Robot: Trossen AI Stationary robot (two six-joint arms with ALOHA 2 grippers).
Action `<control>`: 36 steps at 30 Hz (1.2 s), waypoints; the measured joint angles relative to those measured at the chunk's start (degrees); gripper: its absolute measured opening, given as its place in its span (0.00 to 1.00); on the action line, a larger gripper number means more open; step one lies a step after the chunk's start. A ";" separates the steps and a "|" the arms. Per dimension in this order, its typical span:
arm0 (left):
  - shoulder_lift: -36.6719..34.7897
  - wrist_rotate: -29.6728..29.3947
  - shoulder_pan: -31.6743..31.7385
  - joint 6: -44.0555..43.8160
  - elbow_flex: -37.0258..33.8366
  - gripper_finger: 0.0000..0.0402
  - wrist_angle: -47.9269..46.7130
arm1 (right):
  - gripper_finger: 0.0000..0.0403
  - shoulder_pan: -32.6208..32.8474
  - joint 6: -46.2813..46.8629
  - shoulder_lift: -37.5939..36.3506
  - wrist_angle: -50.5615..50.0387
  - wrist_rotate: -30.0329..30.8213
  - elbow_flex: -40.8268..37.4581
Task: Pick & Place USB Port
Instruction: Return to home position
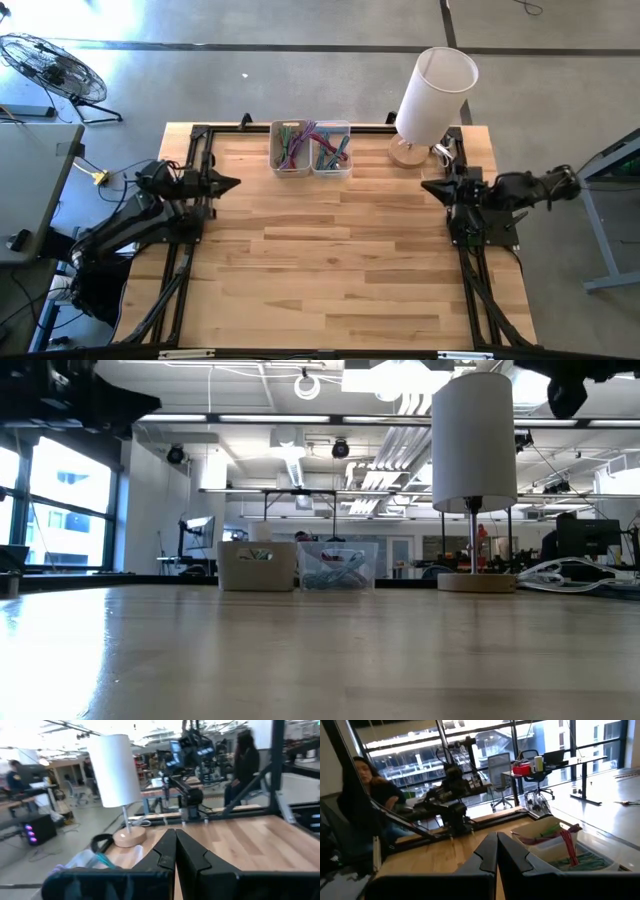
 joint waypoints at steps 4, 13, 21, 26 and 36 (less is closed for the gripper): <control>-0.07 -2.96 0.00 0.72 -2.91 0.00 3.24 | 0.00 -0.02 -1.31 -1.72 4.07 1.91 -4.59; 0.00 -8.08 -0.01 -3.21 -9.22 0.00 4.92 | 0.00 -0.04 -0.88 -2.44 12.67 2.98 -12.77; -0.02 -13.27 -0.01 -3.11 -11.66 0.00 7.39 | 0.00 -0.04 -1.01 -2.33 17.99 3.86 -18.73; 0.39 -15.16 -0.01 -1.84 -12.24 0.00 6.93 | 0.00 -0.06 -1.20 -2.31 20.72 5.96 -21.82; 0.98 -18.62 -0.01 1.57 -12.39 0.00 6.04 | 0.00 -0.07 -3.87 -2.27 19.88 13.82 -24.51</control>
